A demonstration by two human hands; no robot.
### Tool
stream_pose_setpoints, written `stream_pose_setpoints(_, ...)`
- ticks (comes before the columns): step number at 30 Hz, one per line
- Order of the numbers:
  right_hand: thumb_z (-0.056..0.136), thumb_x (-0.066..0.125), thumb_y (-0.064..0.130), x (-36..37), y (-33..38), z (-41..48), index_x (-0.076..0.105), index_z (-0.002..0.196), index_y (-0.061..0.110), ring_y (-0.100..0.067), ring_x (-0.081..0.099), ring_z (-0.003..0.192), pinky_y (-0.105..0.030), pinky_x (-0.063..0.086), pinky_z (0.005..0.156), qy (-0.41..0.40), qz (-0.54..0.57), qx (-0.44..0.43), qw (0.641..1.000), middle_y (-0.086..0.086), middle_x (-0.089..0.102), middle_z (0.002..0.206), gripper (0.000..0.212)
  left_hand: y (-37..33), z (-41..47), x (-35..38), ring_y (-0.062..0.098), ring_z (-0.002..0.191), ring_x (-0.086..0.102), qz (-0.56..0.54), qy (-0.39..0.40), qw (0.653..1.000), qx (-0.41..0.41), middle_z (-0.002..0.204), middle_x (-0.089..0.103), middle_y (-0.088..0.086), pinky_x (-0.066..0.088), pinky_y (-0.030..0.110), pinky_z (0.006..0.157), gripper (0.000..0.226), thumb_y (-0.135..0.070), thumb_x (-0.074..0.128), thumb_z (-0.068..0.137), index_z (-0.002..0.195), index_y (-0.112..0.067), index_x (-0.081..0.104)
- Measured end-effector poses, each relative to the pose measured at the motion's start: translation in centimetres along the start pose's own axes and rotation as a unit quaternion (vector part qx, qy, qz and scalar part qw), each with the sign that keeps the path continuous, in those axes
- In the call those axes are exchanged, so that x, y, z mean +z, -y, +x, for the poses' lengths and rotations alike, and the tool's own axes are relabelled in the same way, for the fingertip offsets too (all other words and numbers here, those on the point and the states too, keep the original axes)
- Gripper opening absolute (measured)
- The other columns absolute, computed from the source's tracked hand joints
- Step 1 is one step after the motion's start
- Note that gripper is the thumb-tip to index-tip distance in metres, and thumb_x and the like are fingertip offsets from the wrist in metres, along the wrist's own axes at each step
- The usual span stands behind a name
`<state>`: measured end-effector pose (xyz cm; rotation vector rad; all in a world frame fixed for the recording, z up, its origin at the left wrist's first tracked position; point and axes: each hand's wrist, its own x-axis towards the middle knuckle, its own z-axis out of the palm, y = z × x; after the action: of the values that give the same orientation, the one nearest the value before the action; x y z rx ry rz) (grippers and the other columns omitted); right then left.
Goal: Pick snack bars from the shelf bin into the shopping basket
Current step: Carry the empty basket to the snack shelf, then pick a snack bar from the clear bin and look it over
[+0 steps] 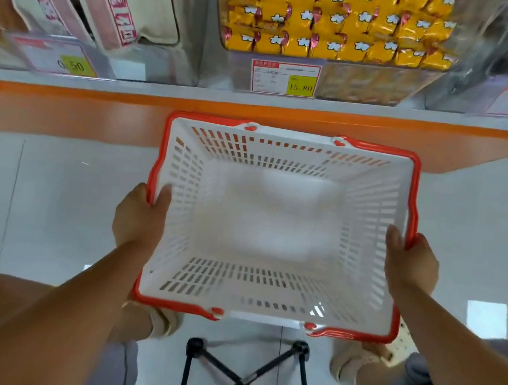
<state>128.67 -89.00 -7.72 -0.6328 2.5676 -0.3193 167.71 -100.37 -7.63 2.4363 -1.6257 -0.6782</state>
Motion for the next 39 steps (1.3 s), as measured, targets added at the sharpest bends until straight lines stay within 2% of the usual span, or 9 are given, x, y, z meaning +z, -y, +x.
stream_pose_setpoints(7,0.097,0.049,0.048,3.1,0.3,1.5,0.052,0.084,0.009,-0.028,0.049,0.069,-0.033,0.037,0.065,-0.013,0.001,-0.025,1.0,-0.005,0.053,0.072,0.041,1.7,2.4,2.8,0.03,0.074,0.055,-0.016,-0.017,1.0,0.009,0.082,0.062,0.011,0.046,0.038,0.066,0.051,-0.055,0.045,0.097,0.085,-0.007,0.056)
stream_pose_setpoints(12,0.097,0.049,0.048,3.7,0.1,2.4,0.052,0.084,0.009,-0.027,0.05,0.067,-0.032,0.036,0.063,-0.028,0.005,-0.043,0.999,0.001,0.049,0.066,0.041,2.2,2.5,4.3,0.034,0.078,0.059,-0.031,-0.024,0.999,0.004,0.085,0.063,0.012,0.051,0.043,0.072,0.051,-0.056,0.045,0.096,0.086,-0.008,0.056)
stream_pose_setpoints(21,0.096,0.048,0.049,4.9,-0.6,3.9,0.054,0.085,0.009,-0.03,0.055,0.071,-0.034,0.041,0.065,-0.039,0.002,-0.061,0.997,-0.003,0.054,0.071,0.041,2.8,2.8,6.2,0.03,0.073,0.054,-0.04,-0.032,0.998,0.027,0.077,0.058,0.008,0.042,0.036,0.067,0.049,-0.052,0.046,0.097,0.083,-0.006,0.055)
stream_pose_setpoints(27,0.097,0.049,0.046,3.9,0.1,4.1,0.05,0.103,0.005,-0.021,0.049,0.063,-0.03,0.034,0.056,0.055,0.003,-0.043,0.998,-0.006,0.055,0.082,0.042,2.7,3.3,4.4,0.032,0.085,0.057,-0.019,0.095,0.995,-0.004,0.092,0.062,0.011,0.045,0.037,0.075,0.053,-0.056,0.042,0.098,0.103,-0.005,0.059)
stream_pose_setpoints(29,0.095,0.052,0.045,3.4,0.7,3.8,0.053,0.115,-0.002,-0.03,0.057,0.074,-0.034,0.042,0.064,0.072,0.011,-0.028,0.997,-0.013,0.063,0.095,0.051,2.1,3.3,3.3,0.03,0.088,0.059,0.0,0.149,0.989,-0.015,0.102,0.066,0.012,0.047,0.038,0.077,0.054,-0.055,0.045,0.097,0.114,-0.005,0.059)
stream_pose_setpoints(31,0.094,0.055,0.042,2.3,1.9,2.5,0.044,0.136,0.001,-0.039,0.059,0.104,-0.041,0.048,0.084,0.075,0.015,-0.032,0.997,-0.019,0.059,0.124,0.059,1.0,2.7,1.4,0.03,0.1,0.06,0.007,0.17,0.985,-0.013,0.119,0.063,0.013,0.048,0.038,0.082,0.054,-0.05,0.051,0.097,0.133,-0.009,0.05)
stream_pose_setpoints(33,0.095,0.057,0.039,0.9,3.5,0.6,0.036,0.144,0.008,-0.041,0.052,0.122,-0.048,0.044,0.098,0.049,0.02,-0.09,0.995,-0.019,0.049,0.138,0.062,-0.6,1.8,-0.8,0.034,0.12,0.056,0.017,0.144,0.989,0.021,0.139,0.053,0.014,0.049,0.043,0.094,0.063,-0.047,0.055,0.096,0.146,-0.014,0.037)
stream_pose_setpoints(37,0.097,0.052,0.038,-2.5,8.1,-3.1,0.052,0.133,0.019,-0.024,0.059,0.115,-0.033,0.047,0.086,0.013,0.104,-0.274,0.956,-0.003,0.058,0.128,0.041,-4.8,-0.1,-6.0,0.024,0.113,0.061,-0.068,0.073,0.977,0.189,0.126,0.061,0.002,0.052,0.043,0.095,0.04,-0.039,0.057,0.096,0.13,-0.018,0.052)
stream_pose_setpoints(39,0.099,0.055,0.028,-4.3,10.6,-5.6,0.054,0.132,0.018,-0.018,0.057,0.112,-0.029,0.045,0.086,0.009,0.147,-0.316,0.937,-0.001,0.057,0.125,0.035,-6.7,-1.4,-8.4,0.023,0.122,0.056,-0.075,0.047,0.961,0.264,0.132,0.058,0.001,0.047,0.042,0.102,0.044,-0.038,0.058,0.096,0.134,-0.016,0.052)
